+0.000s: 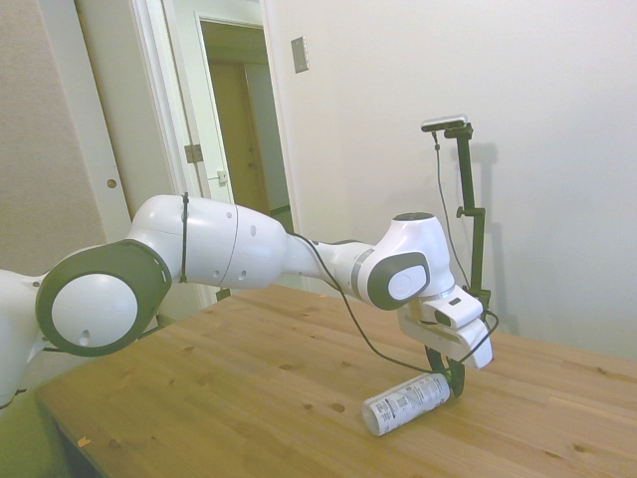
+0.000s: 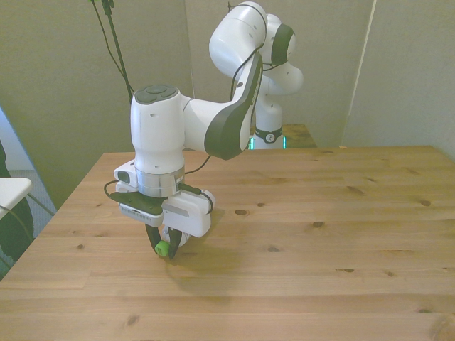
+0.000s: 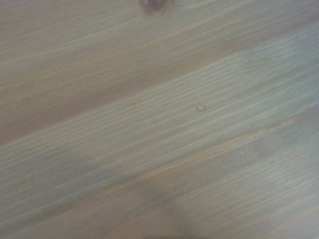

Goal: Stand the water bottle

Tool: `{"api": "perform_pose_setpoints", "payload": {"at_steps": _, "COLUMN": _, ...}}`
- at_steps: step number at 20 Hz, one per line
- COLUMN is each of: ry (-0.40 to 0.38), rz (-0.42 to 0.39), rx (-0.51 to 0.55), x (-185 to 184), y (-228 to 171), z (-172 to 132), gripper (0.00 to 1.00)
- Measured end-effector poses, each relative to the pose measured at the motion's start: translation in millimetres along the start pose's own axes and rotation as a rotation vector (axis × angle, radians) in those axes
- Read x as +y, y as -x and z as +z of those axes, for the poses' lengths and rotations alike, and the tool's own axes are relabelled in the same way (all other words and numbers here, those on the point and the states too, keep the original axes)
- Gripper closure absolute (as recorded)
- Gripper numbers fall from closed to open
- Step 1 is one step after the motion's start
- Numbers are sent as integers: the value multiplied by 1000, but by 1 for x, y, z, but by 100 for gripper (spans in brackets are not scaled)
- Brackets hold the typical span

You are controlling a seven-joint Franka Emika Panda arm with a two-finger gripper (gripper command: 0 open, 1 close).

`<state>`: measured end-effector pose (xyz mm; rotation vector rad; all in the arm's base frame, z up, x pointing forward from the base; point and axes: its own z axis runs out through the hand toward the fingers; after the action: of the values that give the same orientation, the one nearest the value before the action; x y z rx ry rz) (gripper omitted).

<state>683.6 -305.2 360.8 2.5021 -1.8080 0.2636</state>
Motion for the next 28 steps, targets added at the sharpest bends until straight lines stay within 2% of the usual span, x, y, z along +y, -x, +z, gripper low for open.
{"api": "perform_pose_setpoints", "payload": {"at_steps": 3, "ry": -1, "rz": 42, "rx": -17, "x": -6, "y": 4, "z": -12, "gripper": 100}}
{"api": "perform_pose_setpoints", "payload": {"at_steps": 6, "ry": -45, "rz": 95, "rx": -2, "x": -21, "y": 14, "z": -40, "gripper": 100}}
{"api": "perform_pose_setpoints", "payload": {"at_steps": 10, "ry": -186, "rz": 138, "rx": 76, "x": -46, "y": 40, "z": -92, "gripper": 100}}
{"api": "perform_pose_setpoints", "payload": {"at_steps": 15, "ry": -370, "rz": 209, "rx": 226, "x": -55, "y": 82, "z": -142, "gripper": 100}}
{"api": "perform_pose_setpoints", "payload": {"at_steps": 24, "ry": -617, "rz": 327, "rx": 543, "x": -60, "y": 119, "z": -176, "gripper": 100}}
{"api": "perform_pose_setpoints", "payload": {"at_steps": 28, "ry": -693, "rz": 351, "rx": 667, "x": -77, "y": 130, "z": -174, "gripper": 100}}
